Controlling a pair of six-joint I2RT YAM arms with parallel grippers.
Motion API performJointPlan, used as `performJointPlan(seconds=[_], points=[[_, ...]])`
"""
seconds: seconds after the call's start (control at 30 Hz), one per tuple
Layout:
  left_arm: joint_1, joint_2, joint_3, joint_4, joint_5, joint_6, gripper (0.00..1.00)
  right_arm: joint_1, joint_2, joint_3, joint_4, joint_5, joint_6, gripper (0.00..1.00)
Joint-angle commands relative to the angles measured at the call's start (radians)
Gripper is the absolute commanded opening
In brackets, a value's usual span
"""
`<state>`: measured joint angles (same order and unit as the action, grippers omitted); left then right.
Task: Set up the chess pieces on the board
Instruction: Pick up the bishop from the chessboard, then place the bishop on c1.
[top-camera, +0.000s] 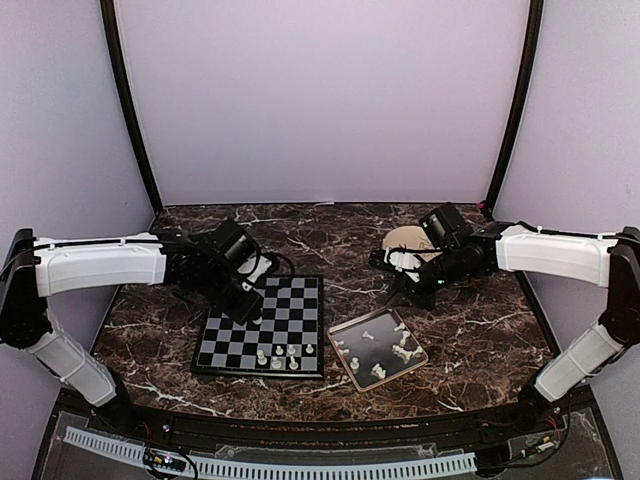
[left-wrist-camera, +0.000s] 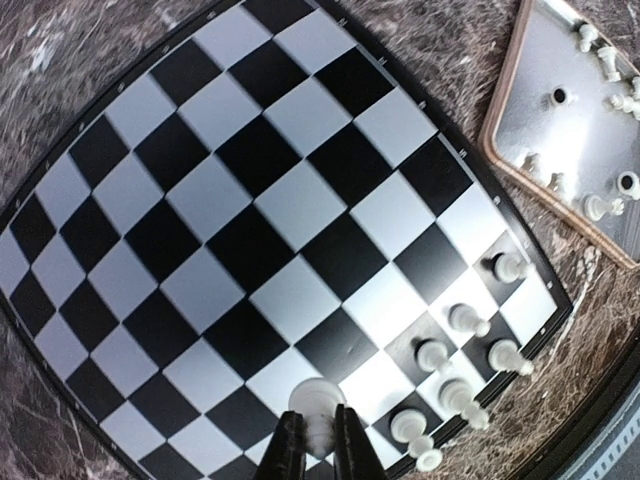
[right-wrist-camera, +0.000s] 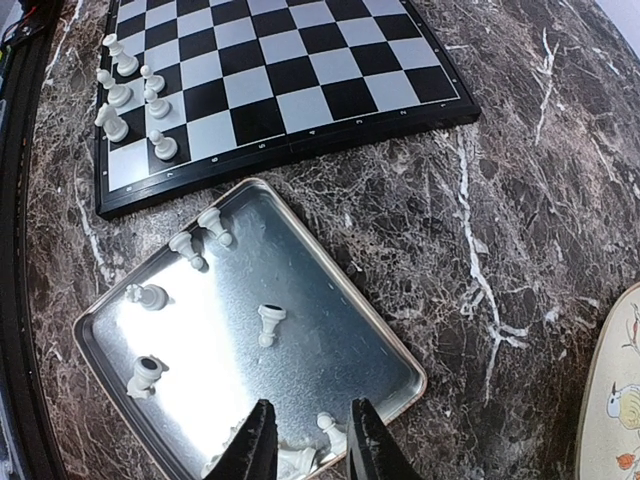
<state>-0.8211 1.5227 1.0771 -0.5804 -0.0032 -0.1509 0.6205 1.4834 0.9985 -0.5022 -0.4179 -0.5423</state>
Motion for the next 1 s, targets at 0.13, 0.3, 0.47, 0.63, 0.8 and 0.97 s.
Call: performJointPlan(seconds=[0.13,0.3,0.47,0.63,0.8,0.97], points=[[0.01,-0.127,-0.129,-0.174,0.016,-0.159,0.03,-0.006,0.006,0.017,0.001,-0.022,-0.003,0.26],[0.01,-0.133,-0.16,-0.163,0.07,-0.203,0.03,-0.007,0.015,0.025,-0.004,-0.025,-0.004,0.26],[0.01,-0.124,-0.175,-0.184,0.072,-0.241,0.03,-0.006,0.022,0.033,-0.012,-0.03,-0.004,0.26],[0.01,-0.141,-0.198,-0.189,0.1,-0.264,0.04,-0.007,0.028,0.036,-0.012,-0.033,-0.006,0.26],[0.01,-0.145,-0.214,-0.179,0.098,-0.269,0.04,-0.007,0.035,0.041,-0.015,-0.041,-0.007,0.26],[0.01,-0.131,-0.224,-0.163,0.103,-0.266,0.04,-0.006,0.035,0.04,-0.016,-0.041,-0.009,0.26]])
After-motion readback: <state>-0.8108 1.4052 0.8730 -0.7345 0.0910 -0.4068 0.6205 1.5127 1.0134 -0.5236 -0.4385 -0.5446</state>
